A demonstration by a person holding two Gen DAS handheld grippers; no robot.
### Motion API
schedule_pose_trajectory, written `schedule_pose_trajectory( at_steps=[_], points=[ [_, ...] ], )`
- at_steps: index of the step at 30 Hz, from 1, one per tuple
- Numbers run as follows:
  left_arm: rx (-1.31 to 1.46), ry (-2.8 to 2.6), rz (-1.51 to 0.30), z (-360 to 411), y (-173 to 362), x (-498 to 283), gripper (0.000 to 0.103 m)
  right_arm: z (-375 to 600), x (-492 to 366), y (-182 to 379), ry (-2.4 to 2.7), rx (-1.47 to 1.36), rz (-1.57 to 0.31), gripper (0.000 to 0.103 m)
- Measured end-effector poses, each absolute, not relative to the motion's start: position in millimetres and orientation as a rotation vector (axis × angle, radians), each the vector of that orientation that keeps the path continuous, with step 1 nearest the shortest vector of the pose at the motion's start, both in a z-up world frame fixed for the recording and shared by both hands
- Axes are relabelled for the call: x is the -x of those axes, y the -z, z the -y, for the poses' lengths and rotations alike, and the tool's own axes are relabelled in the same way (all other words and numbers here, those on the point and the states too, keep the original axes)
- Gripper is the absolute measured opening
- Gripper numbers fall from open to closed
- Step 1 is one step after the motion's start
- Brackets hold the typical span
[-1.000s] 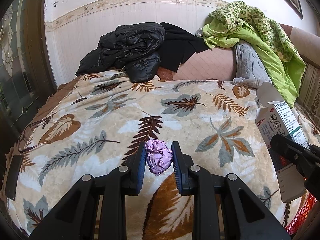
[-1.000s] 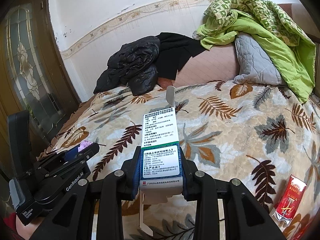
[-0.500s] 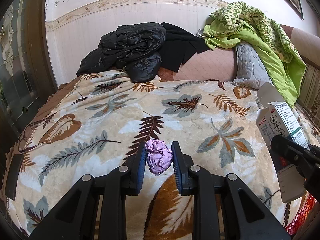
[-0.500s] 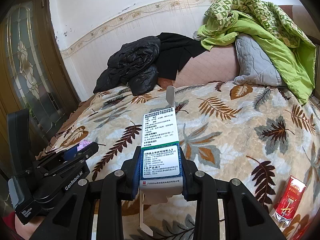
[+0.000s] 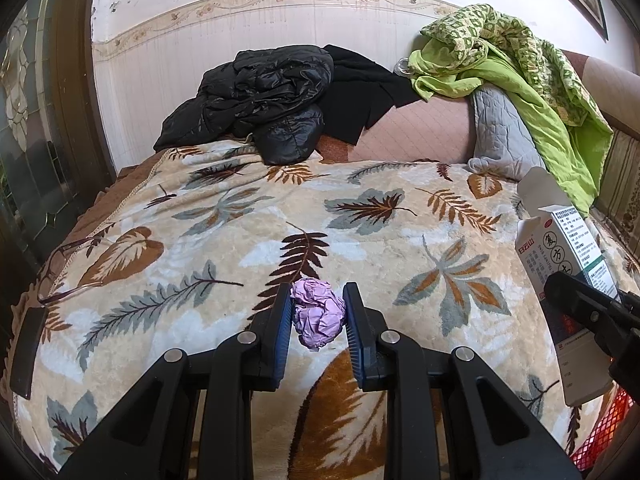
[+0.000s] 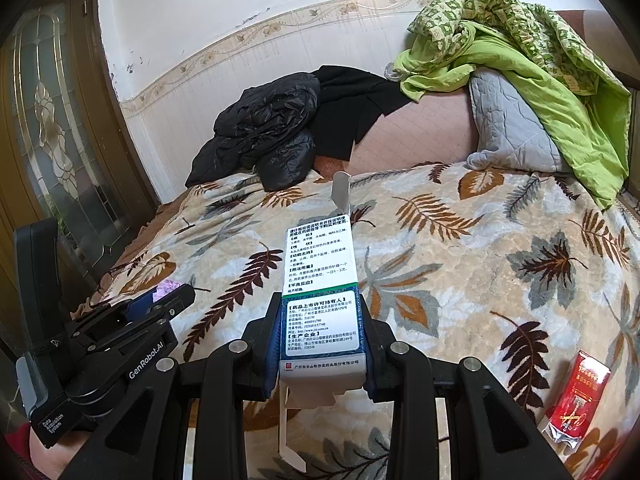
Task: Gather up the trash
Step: 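Hold the purple wrapper and white box raised above the bed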
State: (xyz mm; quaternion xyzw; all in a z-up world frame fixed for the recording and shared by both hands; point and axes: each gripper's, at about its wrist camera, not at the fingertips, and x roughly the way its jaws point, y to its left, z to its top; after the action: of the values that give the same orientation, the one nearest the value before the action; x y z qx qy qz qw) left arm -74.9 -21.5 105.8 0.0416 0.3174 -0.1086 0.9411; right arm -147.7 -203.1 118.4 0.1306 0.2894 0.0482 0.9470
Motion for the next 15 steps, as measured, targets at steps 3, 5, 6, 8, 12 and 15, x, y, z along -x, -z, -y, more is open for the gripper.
schedule_pose_trajectory(
  at_steps=[3,5,6,8,12,15],
  points=[
    [-0.086,0.223,-0.651,20.2,-105.9,74.5,0.024,203.2,147.7,-118.0,-0.096,-0.268,-0.587,0.034],
    [-0.084,0.222,-0.649,18.7,-106.3,73.9,0.024,203.4,147.5,-117.5,-0.098,-0.270,-0.591,0.034],
    [-0.081,0.221,-0.647,16.8,-106.7,73.5,0.024,202.8,147.3,-117.3,-0.099,-0.269,-0.593,0.034],
    [-0.073,0.220,-0.647,13.6,-107.0,71.7,0.024,200.1,146.6,-116.7,-0.100,-0.262,-0.594,0.034],
    [-0.071,0.220,-0.648,14.3,-107.0,72.2,0.024,198.9,146.1,-116.6,-0.097,-0.261,-0.593,0.034],
    [-0.070,0.221,-0.647,13.8,-106.9,71.5,0.024,198.9,144.3,-115.8,-0.094,-0.267,-0.599,0.034]
  ],
)
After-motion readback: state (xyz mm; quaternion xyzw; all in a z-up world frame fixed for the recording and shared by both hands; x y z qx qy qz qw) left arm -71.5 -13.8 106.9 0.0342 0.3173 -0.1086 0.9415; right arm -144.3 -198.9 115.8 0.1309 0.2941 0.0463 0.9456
